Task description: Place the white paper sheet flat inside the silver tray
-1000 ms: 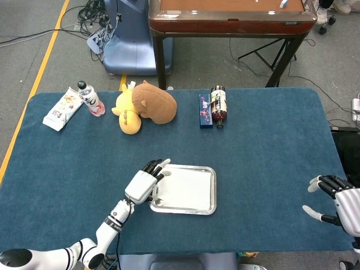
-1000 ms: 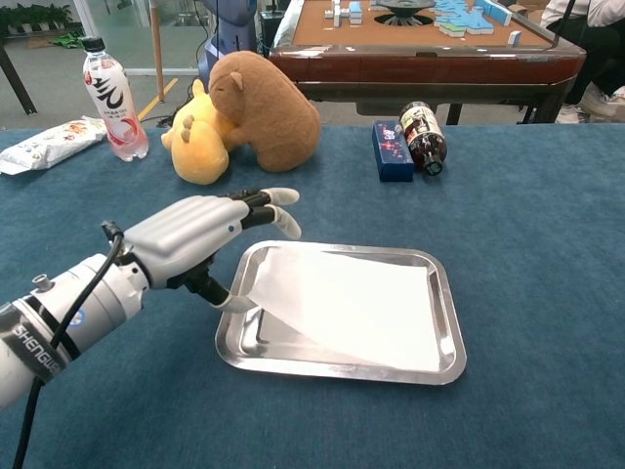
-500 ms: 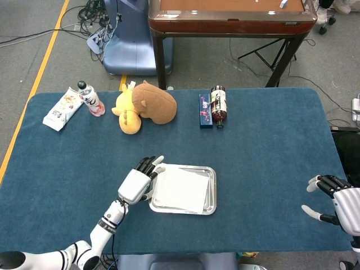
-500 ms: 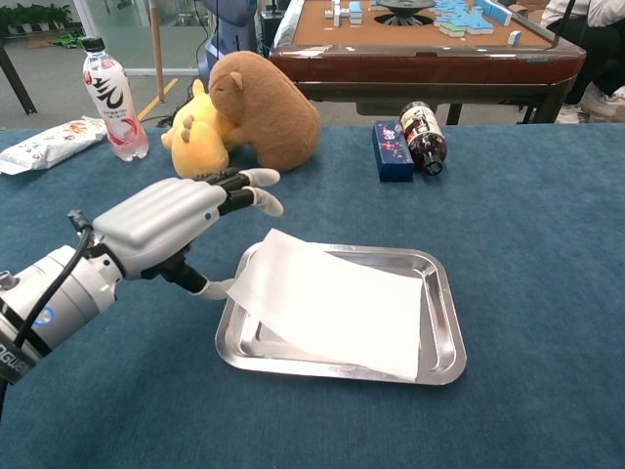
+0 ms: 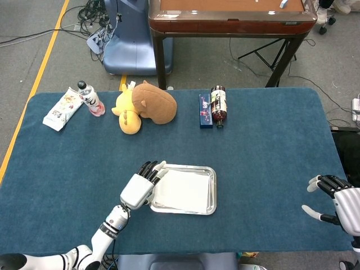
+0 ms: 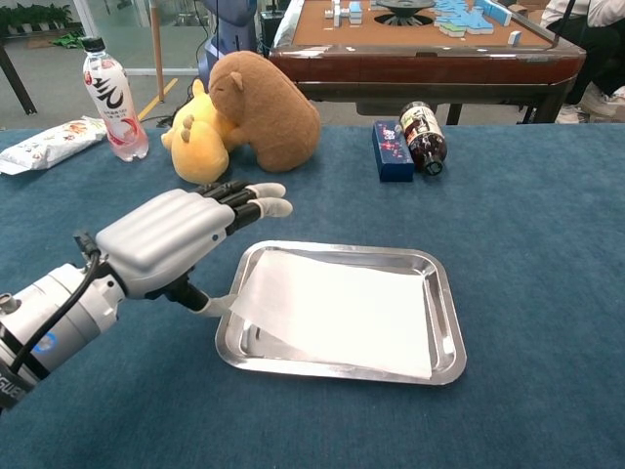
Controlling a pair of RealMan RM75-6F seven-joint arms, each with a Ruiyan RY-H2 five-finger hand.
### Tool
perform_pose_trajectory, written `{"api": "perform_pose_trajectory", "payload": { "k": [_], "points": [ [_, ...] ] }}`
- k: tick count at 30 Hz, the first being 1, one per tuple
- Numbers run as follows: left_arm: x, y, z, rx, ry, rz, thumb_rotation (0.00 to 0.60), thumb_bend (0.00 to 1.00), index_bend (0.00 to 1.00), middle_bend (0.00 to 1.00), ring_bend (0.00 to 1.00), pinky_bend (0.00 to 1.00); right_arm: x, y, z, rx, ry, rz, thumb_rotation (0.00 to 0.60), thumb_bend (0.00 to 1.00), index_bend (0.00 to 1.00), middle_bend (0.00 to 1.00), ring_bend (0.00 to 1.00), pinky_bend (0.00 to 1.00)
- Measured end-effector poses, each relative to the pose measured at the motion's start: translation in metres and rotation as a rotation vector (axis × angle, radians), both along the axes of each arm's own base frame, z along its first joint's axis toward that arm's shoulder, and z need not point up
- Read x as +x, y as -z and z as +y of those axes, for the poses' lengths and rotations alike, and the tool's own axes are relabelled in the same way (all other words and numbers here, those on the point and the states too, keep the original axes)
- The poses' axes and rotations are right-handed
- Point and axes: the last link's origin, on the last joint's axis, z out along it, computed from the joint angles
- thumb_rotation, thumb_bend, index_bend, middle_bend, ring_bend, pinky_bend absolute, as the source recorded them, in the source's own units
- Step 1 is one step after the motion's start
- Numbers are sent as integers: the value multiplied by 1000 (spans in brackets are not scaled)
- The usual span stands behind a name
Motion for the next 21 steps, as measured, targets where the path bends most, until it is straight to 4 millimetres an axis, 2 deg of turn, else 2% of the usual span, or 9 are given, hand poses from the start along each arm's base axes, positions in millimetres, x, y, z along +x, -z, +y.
{"api": "perform_pose_trajectory", "payload": {
  "k": [12,21],
  "points": [
    [0,1,0,42,-5,59,600,220,85,43,0,77,0,0,0,0,-2,-2,600,65,496,429,344,471],
    [1,-6,-2,160,77,124,600,151,54,39,0,77,0,1,0,3,-1,-1,600,65,496,429,345,471]
  ]
}}
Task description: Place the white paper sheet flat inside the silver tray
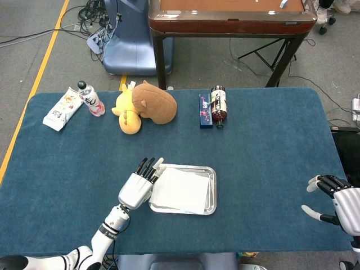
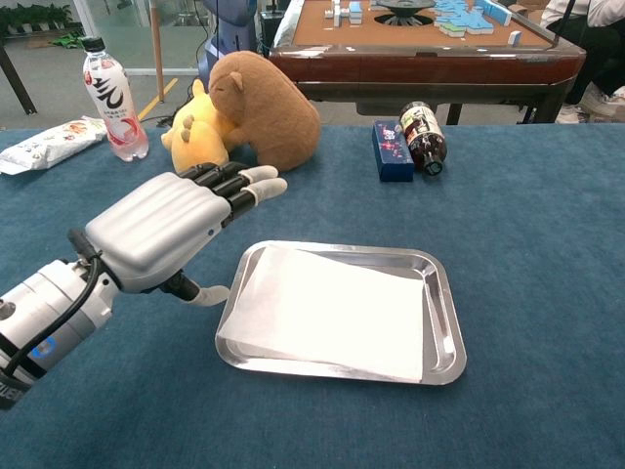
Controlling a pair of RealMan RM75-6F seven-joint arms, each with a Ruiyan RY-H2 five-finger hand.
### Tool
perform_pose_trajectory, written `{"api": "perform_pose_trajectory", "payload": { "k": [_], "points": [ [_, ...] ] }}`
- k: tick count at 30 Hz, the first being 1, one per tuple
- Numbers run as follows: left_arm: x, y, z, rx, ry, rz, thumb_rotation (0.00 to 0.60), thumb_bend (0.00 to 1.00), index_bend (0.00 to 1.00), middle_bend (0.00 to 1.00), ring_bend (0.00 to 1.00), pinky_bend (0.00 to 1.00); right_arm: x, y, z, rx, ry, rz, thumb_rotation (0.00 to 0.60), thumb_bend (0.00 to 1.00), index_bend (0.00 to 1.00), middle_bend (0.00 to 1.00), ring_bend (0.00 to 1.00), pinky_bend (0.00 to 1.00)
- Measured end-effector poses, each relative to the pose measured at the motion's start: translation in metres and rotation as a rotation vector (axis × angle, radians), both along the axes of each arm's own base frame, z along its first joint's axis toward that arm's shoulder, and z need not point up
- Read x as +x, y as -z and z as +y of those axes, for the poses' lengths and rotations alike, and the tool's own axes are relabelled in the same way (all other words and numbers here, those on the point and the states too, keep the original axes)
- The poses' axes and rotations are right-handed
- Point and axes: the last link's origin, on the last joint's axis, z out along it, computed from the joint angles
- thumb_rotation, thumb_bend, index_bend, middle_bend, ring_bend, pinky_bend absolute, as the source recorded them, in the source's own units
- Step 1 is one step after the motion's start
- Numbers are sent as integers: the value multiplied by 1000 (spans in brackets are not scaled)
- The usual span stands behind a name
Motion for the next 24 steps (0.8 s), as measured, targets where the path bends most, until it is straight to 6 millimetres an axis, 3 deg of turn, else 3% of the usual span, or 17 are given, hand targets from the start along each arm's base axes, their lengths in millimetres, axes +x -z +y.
{"api": "perform_pose_trajectory", "payload": {
  "k": [7,10,12,13,16,18,24],
  "points": [
    [-3,-1,-3,69,31,42,600,152,52,39,0,90,0,0,0,-1,0,-2,600,65,496,428,344,471],
    [-4,-4,-3,58,19,23,600,151,54,39,16,257,0,-1,0,-3,0,-2,600,64,496,428,344,471],
    [-5,-9,-2,43,18,11,600,169,59,43,114,430,0,-1,0,-2,-1,-2,600,64,496,428,344,471],
    [-6,-12,-1,36,19,7,600,183,61,51,147,466,0,0,0,-1,-1,-2,600,64,496,429,345,471],
    [-10,-21,1,7,35,5,600,251,69,195,302,581,0,0,0,0,0,-1,600,64,496,428,344,471],
    [-12,-26,2,-15,52,12,600,288,78,349,425,670,0,1,0,1,0,0,600,65,496,428,344,471],
    [-18,-38,4,-128,90,20,600,355,103,713,672,849,0,2,-1,3,2,1,600,65,496,428,344,471]
  ]
}}
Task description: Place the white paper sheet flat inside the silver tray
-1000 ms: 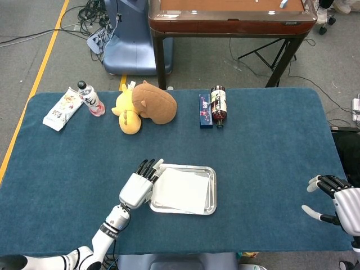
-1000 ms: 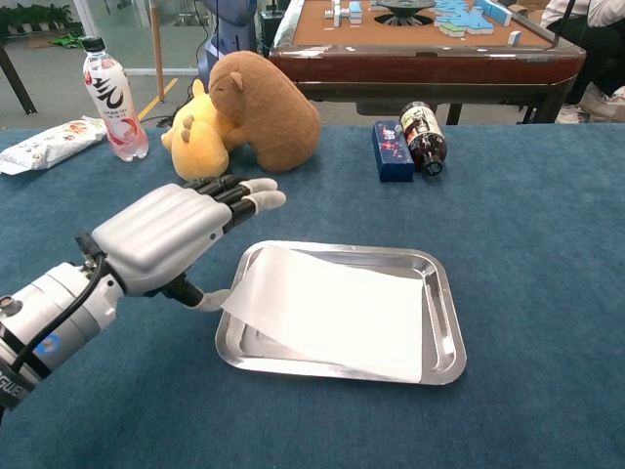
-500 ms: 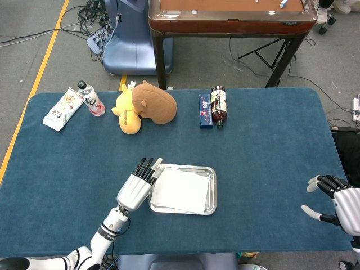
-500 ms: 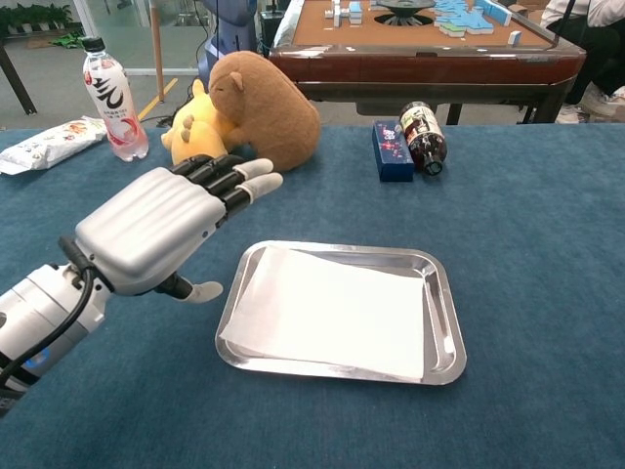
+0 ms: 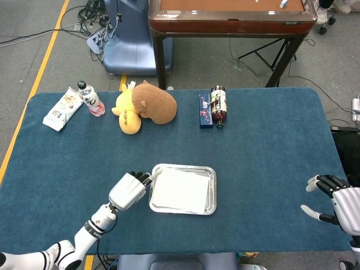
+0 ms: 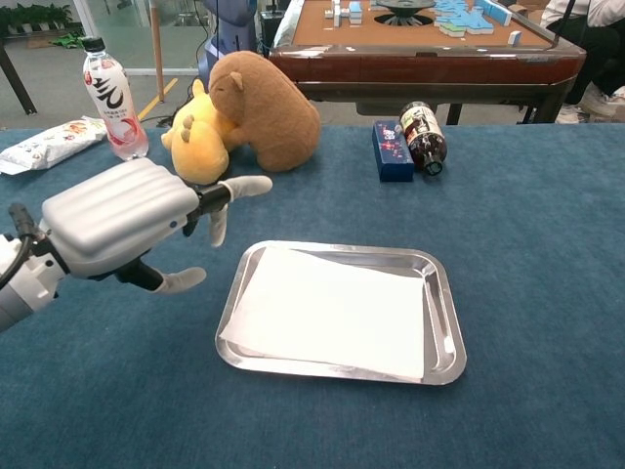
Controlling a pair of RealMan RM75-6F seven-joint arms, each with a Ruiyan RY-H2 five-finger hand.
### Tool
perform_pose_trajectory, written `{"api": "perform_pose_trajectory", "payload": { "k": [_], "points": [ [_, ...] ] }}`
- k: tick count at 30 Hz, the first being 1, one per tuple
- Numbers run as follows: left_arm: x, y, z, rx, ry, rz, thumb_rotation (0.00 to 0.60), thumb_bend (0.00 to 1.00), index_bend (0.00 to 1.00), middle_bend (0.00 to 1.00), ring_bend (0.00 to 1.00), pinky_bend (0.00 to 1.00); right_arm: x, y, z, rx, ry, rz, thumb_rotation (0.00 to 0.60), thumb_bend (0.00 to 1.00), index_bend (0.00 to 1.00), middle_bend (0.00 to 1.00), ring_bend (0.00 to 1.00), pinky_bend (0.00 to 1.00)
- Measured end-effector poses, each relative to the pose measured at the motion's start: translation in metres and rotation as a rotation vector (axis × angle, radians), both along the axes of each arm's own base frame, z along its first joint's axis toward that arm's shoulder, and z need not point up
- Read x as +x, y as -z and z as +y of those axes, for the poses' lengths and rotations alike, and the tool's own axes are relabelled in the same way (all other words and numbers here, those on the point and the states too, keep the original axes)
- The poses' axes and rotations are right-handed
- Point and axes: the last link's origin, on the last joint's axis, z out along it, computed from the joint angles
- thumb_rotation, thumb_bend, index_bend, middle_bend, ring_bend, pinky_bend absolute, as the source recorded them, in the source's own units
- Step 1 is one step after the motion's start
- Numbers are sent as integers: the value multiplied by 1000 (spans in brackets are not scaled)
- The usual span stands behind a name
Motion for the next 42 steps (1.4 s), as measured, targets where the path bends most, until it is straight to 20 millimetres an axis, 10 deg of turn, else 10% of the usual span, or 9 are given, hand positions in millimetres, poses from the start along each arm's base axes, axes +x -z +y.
{"api": "perform_pose_trajectory", "payload": {
  "k": [14,42],
  "points": [
    [5,-8,-11,-339,-69,20,600,657,167,974,835,925,1,-1,2,-4,-10,-3,600,64,496,429,344,471],
    [-2,11,-17,-396,-54,99,600,666,224,987,844,925,3,-8,7,-48,-35,-22,600,64,529,429,337,471]
  ]
}}
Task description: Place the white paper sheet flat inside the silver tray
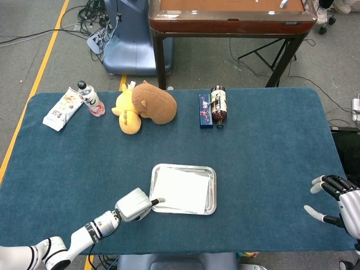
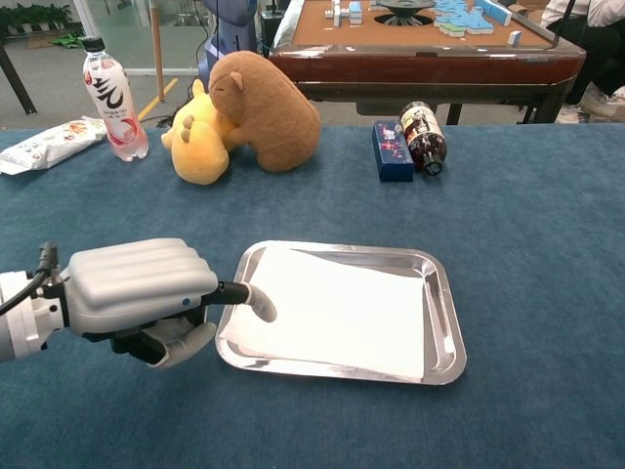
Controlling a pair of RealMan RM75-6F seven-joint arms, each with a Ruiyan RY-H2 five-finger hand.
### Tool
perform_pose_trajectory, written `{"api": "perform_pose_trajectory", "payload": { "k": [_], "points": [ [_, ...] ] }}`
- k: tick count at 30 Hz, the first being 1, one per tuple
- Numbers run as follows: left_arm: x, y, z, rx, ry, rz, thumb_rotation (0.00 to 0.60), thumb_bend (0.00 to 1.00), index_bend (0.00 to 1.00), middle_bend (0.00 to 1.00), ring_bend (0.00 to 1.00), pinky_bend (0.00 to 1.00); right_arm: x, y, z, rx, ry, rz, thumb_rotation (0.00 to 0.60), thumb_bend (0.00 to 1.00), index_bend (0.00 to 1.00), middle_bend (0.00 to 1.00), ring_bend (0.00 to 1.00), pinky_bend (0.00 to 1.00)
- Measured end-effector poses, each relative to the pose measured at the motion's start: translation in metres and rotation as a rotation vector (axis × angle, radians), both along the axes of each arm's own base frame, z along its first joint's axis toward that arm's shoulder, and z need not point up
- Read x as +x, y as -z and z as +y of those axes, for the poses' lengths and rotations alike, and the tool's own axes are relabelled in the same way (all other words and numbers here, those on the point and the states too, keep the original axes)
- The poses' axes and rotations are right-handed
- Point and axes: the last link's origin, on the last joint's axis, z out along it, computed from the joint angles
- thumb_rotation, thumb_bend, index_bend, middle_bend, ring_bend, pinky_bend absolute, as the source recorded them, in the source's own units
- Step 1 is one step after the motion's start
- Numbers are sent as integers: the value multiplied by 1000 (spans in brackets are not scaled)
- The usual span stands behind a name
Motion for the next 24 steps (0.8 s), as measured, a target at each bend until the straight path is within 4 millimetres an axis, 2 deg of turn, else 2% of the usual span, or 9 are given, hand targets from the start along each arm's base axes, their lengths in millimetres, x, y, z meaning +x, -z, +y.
{"api": "perform_pose_trajectory", "payload": {
  "k": [13,24],
  "points": [
    [-2,11,-1,-12,0,28,600,666,227,987,844,924,3,-3,4,-28,-42,-22,600,64,552,426,331,471],
    [-1,18,-4,-16,6,84,600,666,224,989,845,924,5,-4,6,-68,-81,-50,600,64,552,377,276,471]
  ]
}}
